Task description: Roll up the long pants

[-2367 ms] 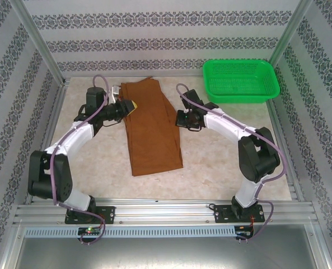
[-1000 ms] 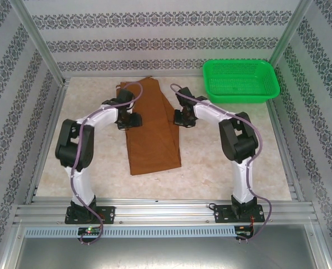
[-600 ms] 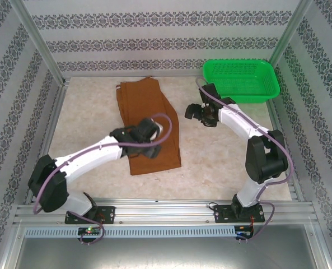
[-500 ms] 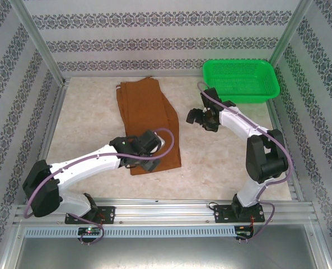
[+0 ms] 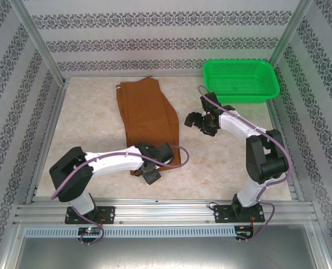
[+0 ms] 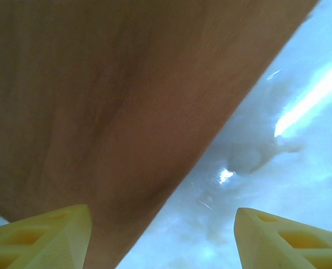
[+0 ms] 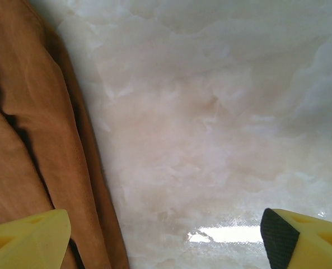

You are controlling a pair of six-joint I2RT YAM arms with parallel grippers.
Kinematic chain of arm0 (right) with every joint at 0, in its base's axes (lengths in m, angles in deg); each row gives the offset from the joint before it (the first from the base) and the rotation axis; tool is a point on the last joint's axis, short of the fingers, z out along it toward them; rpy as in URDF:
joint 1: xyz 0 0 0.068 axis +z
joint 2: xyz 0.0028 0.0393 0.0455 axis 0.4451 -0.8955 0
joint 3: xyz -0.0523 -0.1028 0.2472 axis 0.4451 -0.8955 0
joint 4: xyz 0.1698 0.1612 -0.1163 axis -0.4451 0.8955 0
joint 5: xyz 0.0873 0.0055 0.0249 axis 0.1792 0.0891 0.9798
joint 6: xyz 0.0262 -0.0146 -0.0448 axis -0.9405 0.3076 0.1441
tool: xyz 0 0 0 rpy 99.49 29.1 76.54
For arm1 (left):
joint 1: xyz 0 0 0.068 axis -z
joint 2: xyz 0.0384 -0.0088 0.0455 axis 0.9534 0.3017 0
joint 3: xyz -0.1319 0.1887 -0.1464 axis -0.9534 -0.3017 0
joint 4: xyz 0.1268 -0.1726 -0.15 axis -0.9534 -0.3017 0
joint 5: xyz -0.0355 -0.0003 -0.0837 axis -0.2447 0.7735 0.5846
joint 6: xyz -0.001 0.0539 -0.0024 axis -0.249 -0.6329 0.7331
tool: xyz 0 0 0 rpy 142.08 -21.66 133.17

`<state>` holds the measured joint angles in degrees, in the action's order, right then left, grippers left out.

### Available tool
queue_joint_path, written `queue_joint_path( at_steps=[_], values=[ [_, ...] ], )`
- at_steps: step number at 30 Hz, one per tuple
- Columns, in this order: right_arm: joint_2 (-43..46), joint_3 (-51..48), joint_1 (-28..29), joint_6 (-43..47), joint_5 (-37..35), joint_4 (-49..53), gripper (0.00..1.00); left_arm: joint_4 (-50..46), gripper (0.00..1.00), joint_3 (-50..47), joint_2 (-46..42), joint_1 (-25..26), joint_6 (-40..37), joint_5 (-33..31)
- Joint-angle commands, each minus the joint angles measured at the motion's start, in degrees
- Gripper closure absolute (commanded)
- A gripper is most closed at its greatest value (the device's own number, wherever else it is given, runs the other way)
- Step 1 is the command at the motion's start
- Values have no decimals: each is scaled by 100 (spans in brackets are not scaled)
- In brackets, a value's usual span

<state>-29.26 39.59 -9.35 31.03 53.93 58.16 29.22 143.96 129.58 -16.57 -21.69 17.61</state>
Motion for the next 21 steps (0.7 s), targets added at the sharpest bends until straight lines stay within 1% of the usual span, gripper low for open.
queue_joint_path(
  at_steps=[1, 3, 6, 8, 10, 12, 14, 15, 17, 18, 19, 20, 21],
  values=[
    [177, -60, -50, -65, 62, -76, 11, -39, 31, 158, 190, 55, -170, -378],
    [177, -67, -60, -45, 33, -72, 11, 29, 31, 164, 328, 48, -166, -654],
    [127, -64, -65, -39, 47, -107, 11, 143, 32, 142, 502, -1, -181, -837],
    [60, -44, -64, -34, 91, -113, 11, 296, 32, 96, 581, -104, -200, -795],
    [-10, -18, -59, -28, 121, -108, 11, 371, 32, 96, 697, -217, -175, -897],
    [-76, 15, -65, -29, 165, -100, 12, 383, 34, 153, 838, -330, -192, -996],
    [-109, 19, -57, -45, 184, -122, 12, 400, 38, 234, 962, -444, -194, -1026],
    [-121, 19, -67, -45, 201, -140, 12, 383, 43, 280, 1050, -484, -208, -1111],
    [-130, 12, -56, -54, 224, -147, 13, 310, 56, 420, 1264, -624, -203, -1182],
    [-130, -4, -49, -46, 233, -159, 13, 260, 73, 534, 1409, -686, -230, -1119],
    [-130, -27, -45, -48, 220, -161, 13, 229, 84, 632, 1512, -722, -259, -1069],
    [-115, -61, -46, -45, 213, -153, 13, 189, 90, 748, 1627, -746, -252, -1029],
    [-88, -96, -46, -41, 213, -151, 13, 126, 94, 882, 1724, -754, -251, -942]
  ],
)
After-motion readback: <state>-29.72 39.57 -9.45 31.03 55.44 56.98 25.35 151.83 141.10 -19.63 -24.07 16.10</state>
